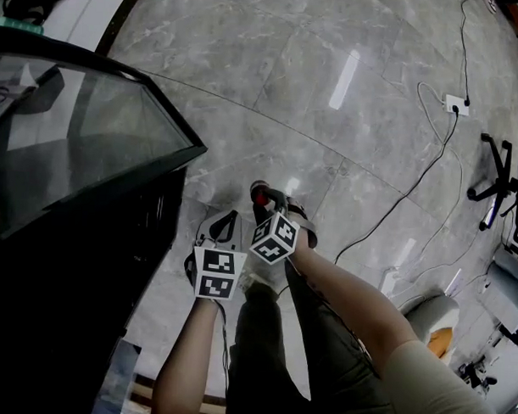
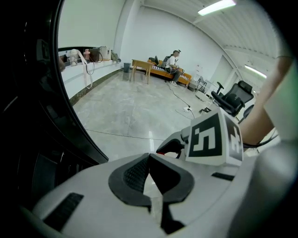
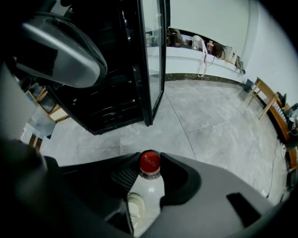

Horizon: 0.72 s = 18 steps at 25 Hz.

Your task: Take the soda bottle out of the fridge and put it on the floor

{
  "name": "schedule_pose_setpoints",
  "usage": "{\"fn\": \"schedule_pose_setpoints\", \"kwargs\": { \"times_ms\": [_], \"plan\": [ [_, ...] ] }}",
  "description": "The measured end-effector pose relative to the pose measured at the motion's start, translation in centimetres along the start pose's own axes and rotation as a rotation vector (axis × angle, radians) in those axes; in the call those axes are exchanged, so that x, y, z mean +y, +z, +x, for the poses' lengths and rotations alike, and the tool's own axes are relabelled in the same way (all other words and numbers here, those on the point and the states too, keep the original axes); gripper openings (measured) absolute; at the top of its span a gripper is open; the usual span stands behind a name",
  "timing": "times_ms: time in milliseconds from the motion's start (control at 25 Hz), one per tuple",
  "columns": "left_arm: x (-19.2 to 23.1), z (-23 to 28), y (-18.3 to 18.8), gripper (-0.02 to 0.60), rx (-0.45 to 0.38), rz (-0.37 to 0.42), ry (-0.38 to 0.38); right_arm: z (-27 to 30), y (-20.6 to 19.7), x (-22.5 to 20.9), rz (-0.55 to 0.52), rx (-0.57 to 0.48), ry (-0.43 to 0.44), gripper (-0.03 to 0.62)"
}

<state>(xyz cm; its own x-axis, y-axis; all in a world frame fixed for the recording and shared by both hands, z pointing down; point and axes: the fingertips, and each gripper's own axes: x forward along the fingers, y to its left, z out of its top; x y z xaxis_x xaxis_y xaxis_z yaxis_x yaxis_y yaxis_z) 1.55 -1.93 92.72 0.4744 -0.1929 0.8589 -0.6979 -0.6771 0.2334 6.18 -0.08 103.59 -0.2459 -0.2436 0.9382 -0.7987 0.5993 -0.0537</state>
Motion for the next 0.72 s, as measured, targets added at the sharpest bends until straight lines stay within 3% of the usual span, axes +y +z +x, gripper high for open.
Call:
{"fn": "schedule_pose_setpoints", "kwargs": {
  "times_ms": [400,720],
  "plan": [
    [0.6,5.4,-4.2,0.006,0.018,0.008,0.006,7.5,-2.6,-0.3,0.108,0.019,-0.018,0.112],
    [1.7,7.6,-6.9,0.007,0.042,-0.052,0.005,11.0,-4.4,-0.9,0.149,0.02,0.009,0.114]
  ]
}}
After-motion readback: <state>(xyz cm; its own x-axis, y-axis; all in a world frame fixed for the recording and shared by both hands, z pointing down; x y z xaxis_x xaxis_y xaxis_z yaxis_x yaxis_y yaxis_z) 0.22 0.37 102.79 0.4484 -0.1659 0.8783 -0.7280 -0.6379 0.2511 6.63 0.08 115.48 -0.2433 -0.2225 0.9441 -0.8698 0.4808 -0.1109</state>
